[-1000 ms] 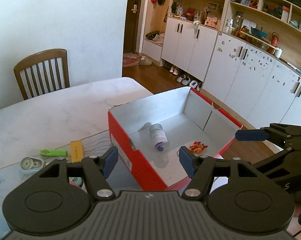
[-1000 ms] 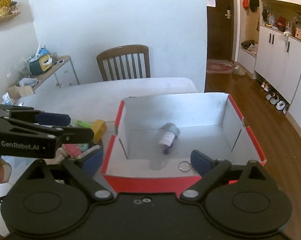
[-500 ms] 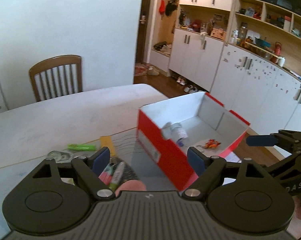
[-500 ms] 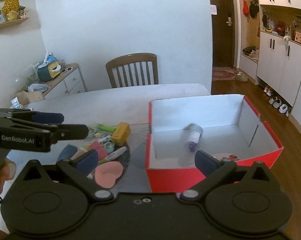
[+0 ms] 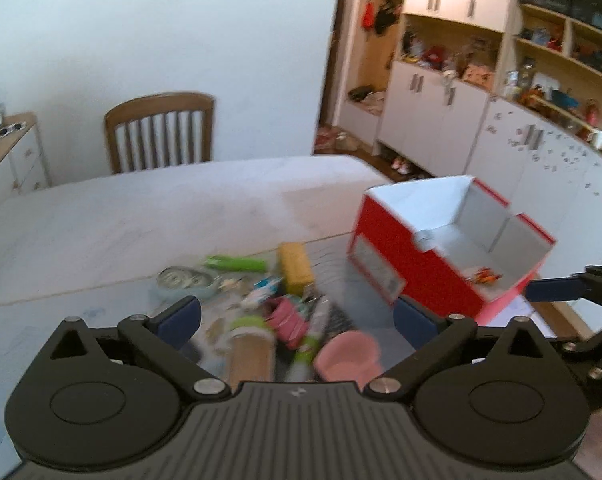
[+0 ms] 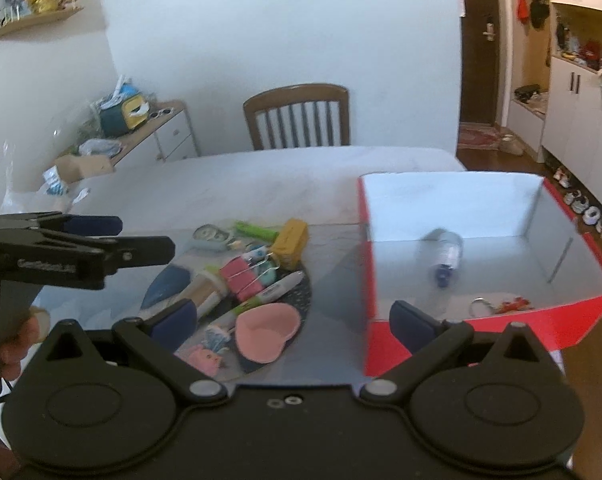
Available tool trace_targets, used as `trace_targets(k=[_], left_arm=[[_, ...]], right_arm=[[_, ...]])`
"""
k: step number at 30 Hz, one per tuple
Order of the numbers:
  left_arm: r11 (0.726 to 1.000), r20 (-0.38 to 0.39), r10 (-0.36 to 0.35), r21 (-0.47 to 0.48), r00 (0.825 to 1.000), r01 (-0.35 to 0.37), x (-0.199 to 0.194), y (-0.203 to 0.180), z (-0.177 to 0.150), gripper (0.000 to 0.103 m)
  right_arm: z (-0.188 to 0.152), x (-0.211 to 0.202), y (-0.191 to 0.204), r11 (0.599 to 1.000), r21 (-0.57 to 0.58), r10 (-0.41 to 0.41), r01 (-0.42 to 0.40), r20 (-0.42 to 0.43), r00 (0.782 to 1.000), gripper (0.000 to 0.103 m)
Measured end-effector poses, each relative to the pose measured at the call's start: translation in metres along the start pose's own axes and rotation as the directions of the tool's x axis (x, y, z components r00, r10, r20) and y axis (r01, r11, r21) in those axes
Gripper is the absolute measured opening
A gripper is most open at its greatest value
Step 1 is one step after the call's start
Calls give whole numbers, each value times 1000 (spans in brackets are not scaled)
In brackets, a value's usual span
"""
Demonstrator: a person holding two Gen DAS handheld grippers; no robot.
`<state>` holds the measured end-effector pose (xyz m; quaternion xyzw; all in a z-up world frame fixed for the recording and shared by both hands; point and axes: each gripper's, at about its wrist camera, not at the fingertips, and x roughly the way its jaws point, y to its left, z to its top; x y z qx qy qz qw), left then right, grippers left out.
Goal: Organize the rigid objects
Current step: 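Withdraw both tools from the box back toward the pile, then grasp the green-lidded toothpick jar with the left gripper while the right gripper grasps the pink heart dish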
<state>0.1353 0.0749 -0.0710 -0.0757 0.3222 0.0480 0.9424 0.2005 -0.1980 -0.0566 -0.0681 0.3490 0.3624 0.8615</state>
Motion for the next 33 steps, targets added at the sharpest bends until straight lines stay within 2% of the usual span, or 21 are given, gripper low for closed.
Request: trace_targets(k=[7,10,21,30,33], left_arm=[[997,-91,51,-60,995,-56,35,28,-17,103],[995,-97,74,-54,993,-79,47,33,-22,103],[993,-161,94,-59,983,-104,84,43,-36,103],[993,-210,80,-63,974,-96,103,46,-43,103],[993,-217,68,-76,974,-87,106,49,-42,102]], right_arm=[[-10,32,25,997,-70,-20,18,-35,999,103],[-15,47,29,995,-88,-42,37,-53,998,103],[-29,99,34,983,-157,-111,91,-126,986,96],[-34,125,33,981,-181,-109,75,-186,976,90],[-33,131,32,985,-155,-108,78,-198,974,86]])
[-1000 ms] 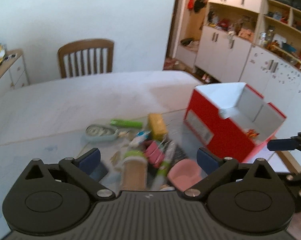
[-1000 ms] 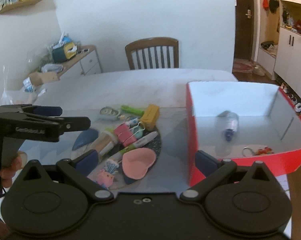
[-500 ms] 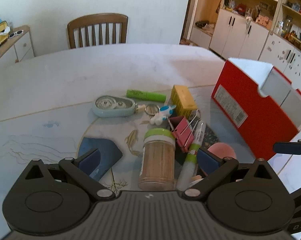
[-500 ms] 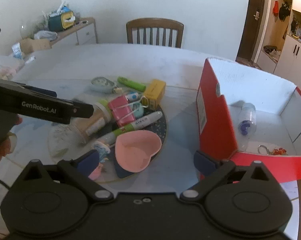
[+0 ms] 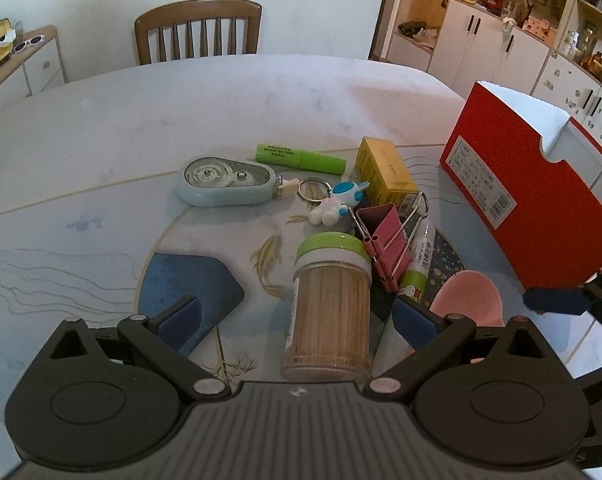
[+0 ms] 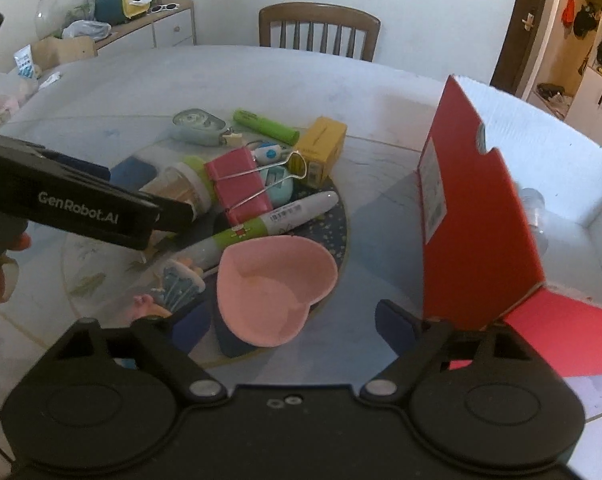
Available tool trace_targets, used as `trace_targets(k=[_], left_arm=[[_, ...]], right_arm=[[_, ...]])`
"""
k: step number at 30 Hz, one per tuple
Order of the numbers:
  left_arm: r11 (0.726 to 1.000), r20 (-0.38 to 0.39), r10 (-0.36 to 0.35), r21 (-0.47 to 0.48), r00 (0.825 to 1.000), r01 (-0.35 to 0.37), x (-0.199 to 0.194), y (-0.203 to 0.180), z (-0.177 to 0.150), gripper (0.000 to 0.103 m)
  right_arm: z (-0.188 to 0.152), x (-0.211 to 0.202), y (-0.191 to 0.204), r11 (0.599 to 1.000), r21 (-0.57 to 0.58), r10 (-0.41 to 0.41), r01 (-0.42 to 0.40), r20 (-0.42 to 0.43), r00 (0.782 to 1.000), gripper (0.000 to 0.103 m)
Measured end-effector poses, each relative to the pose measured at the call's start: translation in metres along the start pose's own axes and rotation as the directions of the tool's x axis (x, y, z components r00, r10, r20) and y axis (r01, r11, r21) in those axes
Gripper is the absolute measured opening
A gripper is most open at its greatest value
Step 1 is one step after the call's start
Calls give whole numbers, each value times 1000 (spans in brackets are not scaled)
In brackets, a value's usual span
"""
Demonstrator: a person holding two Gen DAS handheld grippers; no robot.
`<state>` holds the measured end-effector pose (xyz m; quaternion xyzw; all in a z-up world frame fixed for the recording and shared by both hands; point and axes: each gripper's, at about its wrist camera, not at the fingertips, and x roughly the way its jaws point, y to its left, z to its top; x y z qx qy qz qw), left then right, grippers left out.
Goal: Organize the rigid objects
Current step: 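Grasp the green-lidded toothpick jar with the left gripper while the right gripper grasps the pink heart dish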
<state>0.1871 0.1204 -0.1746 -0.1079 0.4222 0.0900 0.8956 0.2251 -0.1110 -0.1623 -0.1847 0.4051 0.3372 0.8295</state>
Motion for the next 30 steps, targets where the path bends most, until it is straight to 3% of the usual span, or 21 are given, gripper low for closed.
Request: trace_targets(k=[4,16,22,24,30], left_arm=[[1000,-5,-11,4,1000,11,4,0,2,101],[998,-41,-68,-8,997,68,10,-3,3,75],[996,-50,-87,-23,995,86,11,-3,2,54],[995,-51,-93,-31,994,91,11,-3,2,45],[996,-49,-85,-23,995,84,8,-6,0,42]], right_arm=[[1,6,0,999,42,11,-11,-13,1000,79],[2,16,-1,992,123,8,-5,-19,1000,68],[1,13,0,993,115,-4,5,-9,1000,52],[0,12,0,994,113,-6,7,-8,1000,50],[-3,8,0,994,112,-20,19,4,1000,50]])
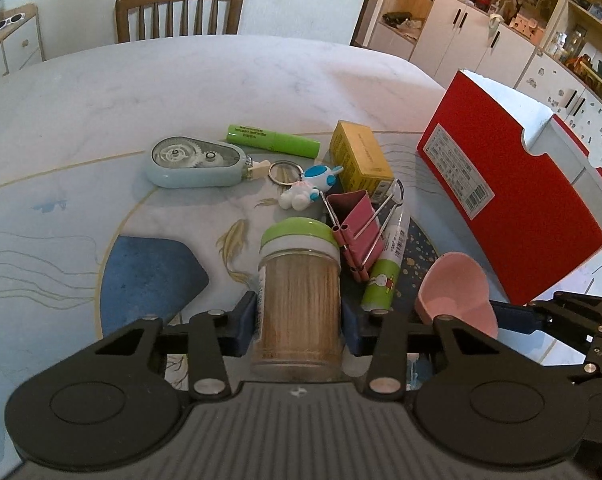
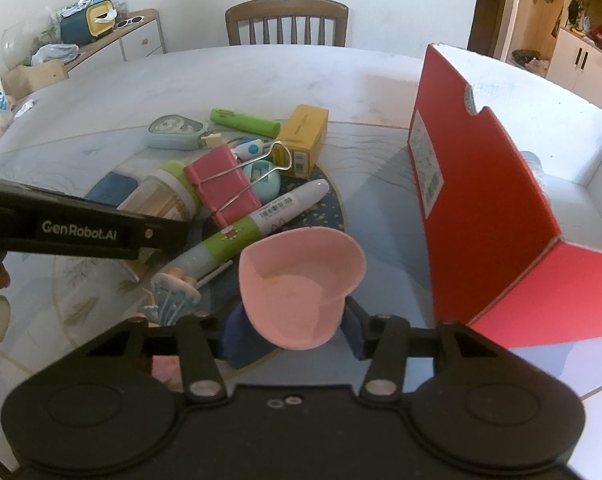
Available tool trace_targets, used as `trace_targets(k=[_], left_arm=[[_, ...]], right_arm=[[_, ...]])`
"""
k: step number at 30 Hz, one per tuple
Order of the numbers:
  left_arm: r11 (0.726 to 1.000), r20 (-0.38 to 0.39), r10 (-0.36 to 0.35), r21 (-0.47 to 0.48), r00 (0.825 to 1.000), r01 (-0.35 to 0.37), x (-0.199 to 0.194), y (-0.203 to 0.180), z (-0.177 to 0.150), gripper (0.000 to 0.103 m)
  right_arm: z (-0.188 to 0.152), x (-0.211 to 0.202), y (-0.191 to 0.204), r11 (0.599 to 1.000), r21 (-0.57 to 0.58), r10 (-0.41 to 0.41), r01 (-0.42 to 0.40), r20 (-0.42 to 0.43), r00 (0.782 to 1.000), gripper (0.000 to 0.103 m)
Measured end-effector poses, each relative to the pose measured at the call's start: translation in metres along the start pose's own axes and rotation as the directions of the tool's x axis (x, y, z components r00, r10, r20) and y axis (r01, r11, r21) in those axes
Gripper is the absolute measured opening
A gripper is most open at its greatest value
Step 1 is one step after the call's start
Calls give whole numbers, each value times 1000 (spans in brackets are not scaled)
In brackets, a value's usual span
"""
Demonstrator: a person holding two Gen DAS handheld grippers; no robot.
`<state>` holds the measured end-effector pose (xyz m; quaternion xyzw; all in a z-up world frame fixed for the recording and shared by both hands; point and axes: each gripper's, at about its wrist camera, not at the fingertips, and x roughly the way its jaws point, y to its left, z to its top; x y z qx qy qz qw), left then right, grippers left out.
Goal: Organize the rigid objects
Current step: 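Grasp the green-lidded toothpick jar with the left gripper while the right gripper grasps the pink heart dish, then carry the toothpick jar with the left gripper while the right gripper carries the pink dish into the box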
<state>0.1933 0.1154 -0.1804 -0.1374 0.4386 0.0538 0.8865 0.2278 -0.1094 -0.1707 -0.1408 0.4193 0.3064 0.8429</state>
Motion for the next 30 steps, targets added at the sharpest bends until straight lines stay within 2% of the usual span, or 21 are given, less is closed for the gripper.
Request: trace_targets(k=[11,22,30], left_arm=[[1000,1,21,-9,1000,-21,-12,-1,-10,42],[1000,22,-3,-29,1000,4,-58,-19,-5,42],[1000,33,-27,-15,999,27,-90,-47,11,42]], right_arm=[[-9,-37,-2,1000,8,9,-9,62,998,50],[-5,-96,-8,999,-34,32,-27,128,991,50],[9,-131,-32,1000,-7,20,-19,173,985,50]])
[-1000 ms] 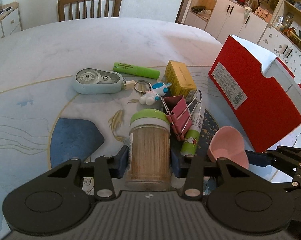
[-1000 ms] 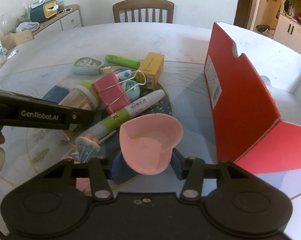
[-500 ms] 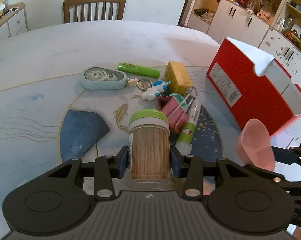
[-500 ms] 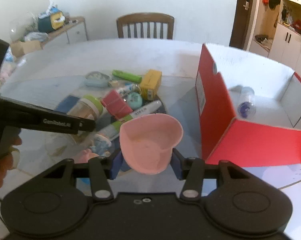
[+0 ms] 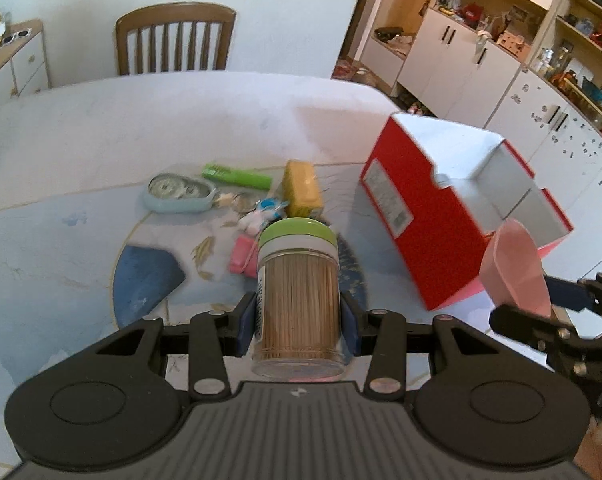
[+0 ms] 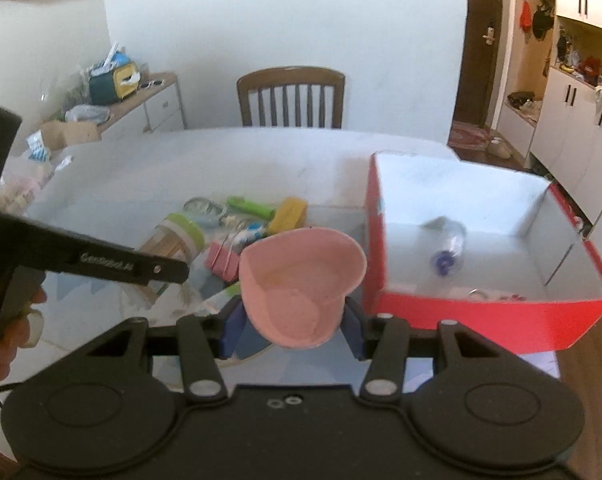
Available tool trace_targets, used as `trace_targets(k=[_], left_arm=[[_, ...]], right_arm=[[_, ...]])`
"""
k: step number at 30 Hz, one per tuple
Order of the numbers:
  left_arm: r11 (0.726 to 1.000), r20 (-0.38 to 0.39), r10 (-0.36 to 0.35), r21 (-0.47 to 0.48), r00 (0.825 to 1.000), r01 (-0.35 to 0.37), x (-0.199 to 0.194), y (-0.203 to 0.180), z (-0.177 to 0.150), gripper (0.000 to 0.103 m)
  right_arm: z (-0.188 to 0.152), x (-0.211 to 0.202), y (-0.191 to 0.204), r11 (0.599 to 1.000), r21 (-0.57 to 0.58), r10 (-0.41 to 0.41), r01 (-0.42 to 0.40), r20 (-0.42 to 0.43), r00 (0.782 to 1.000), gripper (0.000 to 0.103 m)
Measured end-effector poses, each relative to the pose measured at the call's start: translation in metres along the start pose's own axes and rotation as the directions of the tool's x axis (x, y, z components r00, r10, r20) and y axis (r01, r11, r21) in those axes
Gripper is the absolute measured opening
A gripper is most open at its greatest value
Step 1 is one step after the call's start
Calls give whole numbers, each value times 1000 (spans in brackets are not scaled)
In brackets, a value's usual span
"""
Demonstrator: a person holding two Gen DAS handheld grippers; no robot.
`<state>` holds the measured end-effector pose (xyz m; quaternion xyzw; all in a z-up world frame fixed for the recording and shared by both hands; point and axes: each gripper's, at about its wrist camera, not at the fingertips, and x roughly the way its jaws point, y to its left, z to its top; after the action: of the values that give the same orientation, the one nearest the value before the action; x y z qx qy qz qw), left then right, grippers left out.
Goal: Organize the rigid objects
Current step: 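Carry the toothpick jar with the left gripper while the right gripper carries the pink dish into the box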
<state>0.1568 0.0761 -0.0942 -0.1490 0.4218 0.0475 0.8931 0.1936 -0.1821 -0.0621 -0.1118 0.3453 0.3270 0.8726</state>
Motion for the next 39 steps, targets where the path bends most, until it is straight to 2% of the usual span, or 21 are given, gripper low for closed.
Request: trace_targets(k=[8,20,28,39], left_arm=[[999,18,-20,32,1000,20,-16,-37,23,42],[996,34,-57,72,998,54,-1,-102,53,42],[993,15,-49,106,999,48,30,-147,64,42],[994,-49,-21,107,999,26,86,-197,78,42]], right_arm=[[21,-19,-37,998,30,-51,50,36,998,50],[34,-20,-100,995,43,-89,88,26,996,50],[34,-6,-146,996,36,-86,86,-11,996,50],[40,26,-207,998,10,-57,58,-75,996,50]])
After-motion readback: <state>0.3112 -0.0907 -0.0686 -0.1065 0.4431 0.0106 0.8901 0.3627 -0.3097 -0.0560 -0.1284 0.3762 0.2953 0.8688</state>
